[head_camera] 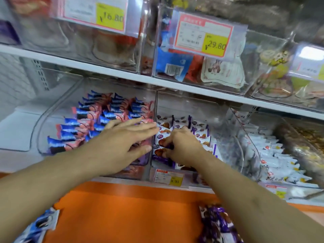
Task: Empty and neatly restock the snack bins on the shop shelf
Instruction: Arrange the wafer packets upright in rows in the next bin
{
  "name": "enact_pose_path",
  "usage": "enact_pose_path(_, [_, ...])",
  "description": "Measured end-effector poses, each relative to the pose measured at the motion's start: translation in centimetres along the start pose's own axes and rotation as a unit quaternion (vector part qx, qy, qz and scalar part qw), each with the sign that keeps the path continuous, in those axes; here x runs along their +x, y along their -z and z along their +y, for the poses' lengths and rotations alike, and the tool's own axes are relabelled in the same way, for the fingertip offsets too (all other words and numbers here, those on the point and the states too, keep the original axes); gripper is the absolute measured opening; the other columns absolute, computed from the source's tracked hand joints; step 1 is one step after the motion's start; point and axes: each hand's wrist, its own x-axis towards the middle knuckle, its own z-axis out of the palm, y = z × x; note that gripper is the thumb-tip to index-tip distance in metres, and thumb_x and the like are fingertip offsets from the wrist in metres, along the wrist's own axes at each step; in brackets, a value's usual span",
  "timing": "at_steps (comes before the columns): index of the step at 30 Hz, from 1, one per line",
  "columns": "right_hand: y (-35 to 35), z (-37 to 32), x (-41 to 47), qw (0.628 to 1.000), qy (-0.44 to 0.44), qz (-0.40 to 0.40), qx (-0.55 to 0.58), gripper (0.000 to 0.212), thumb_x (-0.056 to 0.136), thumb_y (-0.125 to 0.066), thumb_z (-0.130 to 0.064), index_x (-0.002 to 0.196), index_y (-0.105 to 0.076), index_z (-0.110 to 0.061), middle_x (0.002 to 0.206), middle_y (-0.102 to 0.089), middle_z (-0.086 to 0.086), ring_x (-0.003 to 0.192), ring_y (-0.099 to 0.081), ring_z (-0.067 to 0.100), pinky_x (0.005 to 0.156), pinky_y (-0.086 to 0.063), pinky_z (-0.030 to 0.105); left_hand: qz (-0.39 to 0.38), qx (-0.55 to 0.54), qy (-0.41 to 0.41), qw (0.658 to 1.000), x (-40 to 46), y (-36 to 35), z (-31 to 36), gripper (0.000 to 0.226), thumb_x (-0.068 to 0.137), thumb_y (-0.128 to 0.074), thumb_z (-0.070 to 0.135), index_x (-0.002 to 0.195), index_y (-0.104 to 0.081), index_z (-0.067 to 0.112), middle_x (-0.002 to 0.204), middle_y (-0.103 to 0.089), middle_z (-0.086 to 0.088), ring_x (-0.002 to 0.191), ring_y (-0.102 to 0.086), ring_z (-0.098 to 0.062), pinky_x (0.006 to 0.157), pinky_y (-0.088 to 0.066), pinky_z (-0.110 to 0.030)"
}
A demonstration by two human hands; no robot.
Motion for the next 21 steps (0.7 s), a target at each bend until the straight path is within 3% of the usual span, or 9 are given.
enact_pose_path(7, [0.5, -0.6, -0.7, 0.998, -0.017, -0.017, 0.053, 0.027, 0.081, -0.086, -0.037, 0.095, -0.066, -0.025, 0.090, -0.057, -0.007, 0.100, -0.045, 0.019, 0.083, -0.047, 0.037, 0.019, -0.006, -0.005, 1.000, 0.1, -0.8, -0.1, 0.057, 0.105, -0.035, 0.059, 0.156, -0.010, 0.062, 0.159, 0.002, 0.047, 0.153, 0.005, 0.008, 0.128, 0.001, -0.042])
enact_pose_path(13, [-0.1, -0.2, -0.1, 0.994, 0.003, 0.100, 0.036, 0.032, 0.076, -0.088, -0.027, 0.091, -0.060, -0.022, 0.090, -0.064, -0.007, 0.093, -0.049, 0.021, 0.078, -0.042, 0.037, 0.033, -0.026, -0.009, 0.999, -0.1, -0.9, 0.2, 0.056, 0.106, -0.036, 0.056, 0.157, -0.013, 0.061, 0.160, -0.001, 0.045, 0.153, 0.002, 0.009, 0.125, 0.004, -0.035])
enact_pose_path(16, [-0.5, -0.1, 0.7, 0.994, 0.022, 0.111, 0.012, 0.039, 0.070, -0.089, -0.031, 0.087, -0.055, -0.025, 0.085, -0.061, -0.009, 0.088, -0.049, 0.022, 0.081, -0.042, 0.038, 0.036, -0.028, -0.009, 0.999, -0.2, -0.9, 0.3, 0.057, 0.105, -0.037, 0.057, 0.157, -0.013, 0.061, 0.160, -0.003, 0.045, 0.153, 0.002, 0.010, 0.129, 0.001, -0.042])
enact_pose_path(21, [-0.5, 0.2, 1.0, 0.996, 0.012, 0.091, 0.003, 0.038, 0.073, -0.087, -0.036, 0.101, -0.063, -0.026, 0.104, -0.062, -0.004, 0.105, -0.047, 0.023, 0.085, -0.034, 0.035, 0.030, -0.029, -0.003, 0.999, -0.1, -0.6, 0.3, 0.057, 0.104, -0.040, 0.057, 0.157, -0.017, 0.060, 0.161, -0.007, 0.043, 0.153, 0.000, 0.008, 0.129, -0.003, -0.047])
